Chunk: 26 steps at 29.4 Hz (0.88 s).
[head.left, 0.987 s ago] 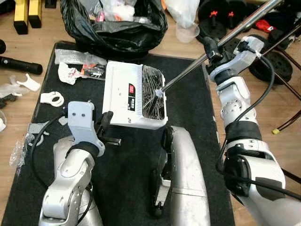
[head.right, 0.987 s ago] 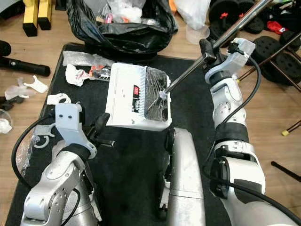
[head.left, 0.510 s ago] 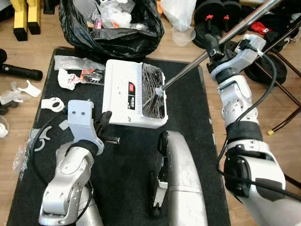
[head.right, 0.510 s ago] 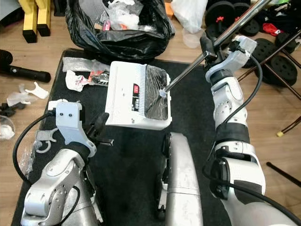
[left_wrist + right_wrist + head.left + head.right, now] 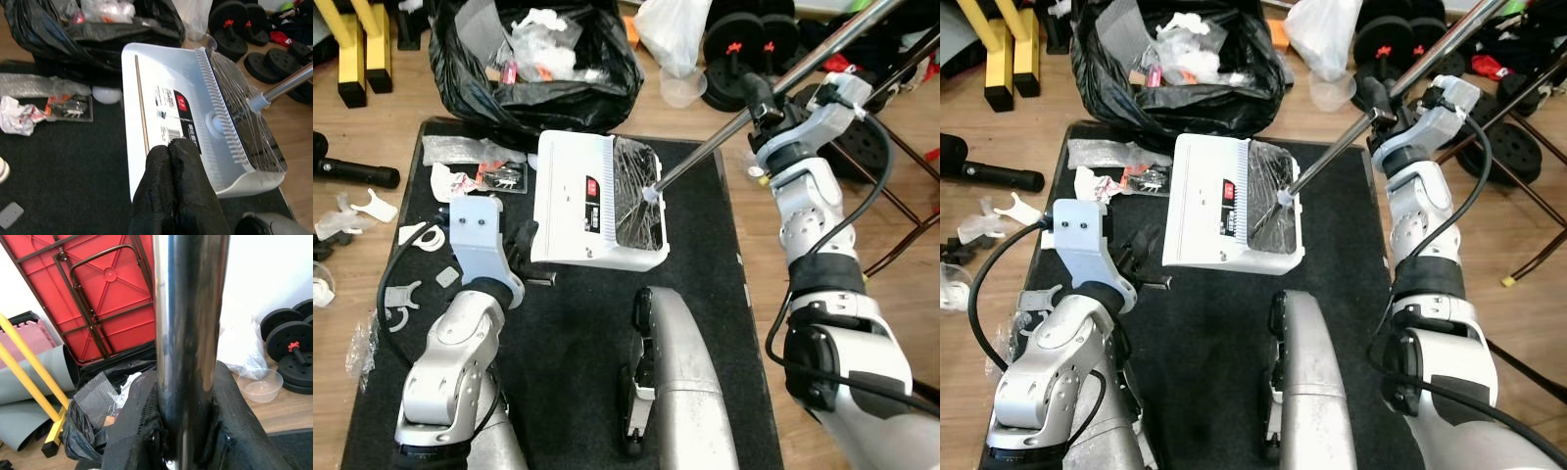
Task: Sweep floor
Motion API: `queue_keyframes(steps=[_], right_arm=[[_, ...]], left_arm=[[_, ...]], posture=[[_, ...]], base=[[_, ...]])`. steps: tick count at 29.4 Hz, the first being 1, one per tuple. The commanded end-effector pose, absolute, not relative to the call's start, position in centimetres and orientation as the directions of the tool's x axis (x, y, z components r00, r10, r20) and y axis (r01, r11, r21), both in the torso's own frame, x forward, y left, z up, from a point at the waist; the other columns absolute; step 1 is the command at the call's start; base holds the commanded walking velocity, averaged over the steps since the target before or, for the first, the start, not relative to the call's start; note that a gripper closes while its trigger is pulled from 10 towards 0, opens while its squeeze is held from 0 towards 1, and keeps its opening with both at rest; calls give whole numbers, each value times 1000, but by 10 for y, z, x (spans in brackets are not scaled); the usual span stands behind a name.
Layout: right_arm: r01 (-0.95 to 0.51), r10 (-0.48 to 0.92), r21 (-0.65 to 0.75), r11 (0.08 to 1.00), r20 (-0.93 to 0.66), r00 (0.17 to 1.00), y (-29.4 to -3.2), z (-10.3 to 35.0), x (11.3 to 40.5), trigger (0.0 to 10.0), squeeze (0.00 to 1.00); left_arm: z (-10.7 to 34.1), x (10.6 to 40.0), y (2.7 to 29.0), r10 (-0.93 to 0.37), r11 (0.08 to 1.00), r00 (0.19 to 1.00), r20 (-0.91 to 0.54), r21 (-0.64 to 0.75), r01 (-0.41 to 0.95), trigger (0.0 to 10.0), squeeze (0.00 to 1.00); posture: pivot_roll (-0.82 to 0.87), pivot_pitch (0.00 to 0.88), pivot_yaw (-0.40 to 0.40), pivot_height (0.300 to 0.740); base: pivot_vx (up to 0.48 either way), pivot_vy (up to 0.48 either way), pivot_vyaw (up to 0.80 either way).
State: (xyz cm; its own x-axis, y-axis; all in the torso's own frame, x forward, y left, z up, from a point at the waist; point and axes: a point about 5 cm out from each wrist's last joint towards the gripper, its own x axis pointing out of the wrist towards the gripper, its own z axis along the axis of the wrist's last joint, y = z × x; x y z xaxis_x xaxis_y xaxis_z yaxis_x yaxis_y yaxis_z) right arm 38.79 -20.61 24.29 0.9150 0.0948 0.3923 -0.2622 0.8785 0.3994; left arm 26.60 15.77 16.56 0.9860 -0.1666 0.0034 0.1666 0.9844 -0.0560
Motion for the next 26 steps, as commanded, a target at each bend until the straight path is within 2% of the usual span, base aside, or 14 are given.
queue_keyframes(steps=[1, 6, 8, 22, 26], right_arm=[[-263, 61, 395, 880, 456, 888, -216, 256, 383, 0, 0], [-263, 61, 395, 880, 456, 888, -216, 256, 383, 0, 0], [-258, 58, 392, 883, 453, 889, -218, 255, 382, 0, 0], [-256, 50, 394, 882, 464, 885, -217, 258, 384, 0, 0], [-259, 51, 395, 881, 465, 884, -216, 259, 384, 0, 0]], left_arm=[[158, 264, 159, -149, 987, 988, -29, -58, 147, 10000, 0], [158, 264, 159, -149, 987, 988, -29, -58, 147, 10000, 0], [160, 270, 157, -135, 988, 991, -19, -78, 133, 10000, 0], [160, 284, 155, -127, 989, 992, -21, -74, 125, 10000, 0], [162, 287, 153, -132, 989, 991, -4, -67, 131, 10000, 0]], posture=[[-95, 205, -200, 544], [-95, 205, -200, 544], [-104, 173, -203, 554], [-109, 147, -198, 599], [-109, 141, -195, 614]], base=[[0, 0, 0], [0, 0, 0], [0, 0, 0], [0, 0, 0], [-414, 0, 0]])
